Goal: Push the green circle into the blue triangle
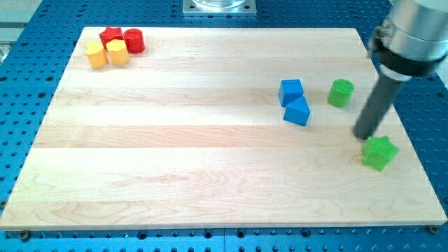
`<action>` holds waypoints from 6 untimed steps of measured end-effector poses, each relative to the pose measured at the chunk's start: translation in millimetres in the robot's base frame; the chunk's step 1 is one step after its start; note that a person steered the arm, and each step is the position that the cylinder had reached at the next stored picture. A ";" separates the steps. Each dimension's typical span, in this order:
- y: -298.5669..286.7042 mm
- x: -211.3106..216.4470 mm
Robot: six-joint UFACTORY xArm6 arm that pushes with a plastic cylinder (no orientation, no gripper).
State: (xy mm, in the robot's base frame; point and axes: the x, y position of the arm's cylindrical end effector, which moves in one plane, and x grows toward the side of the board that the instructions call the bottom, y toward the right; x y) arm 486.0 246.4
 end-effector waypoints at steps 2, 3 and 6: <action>-16.7 50.5; 44.4 16.5; -27.2 -105.6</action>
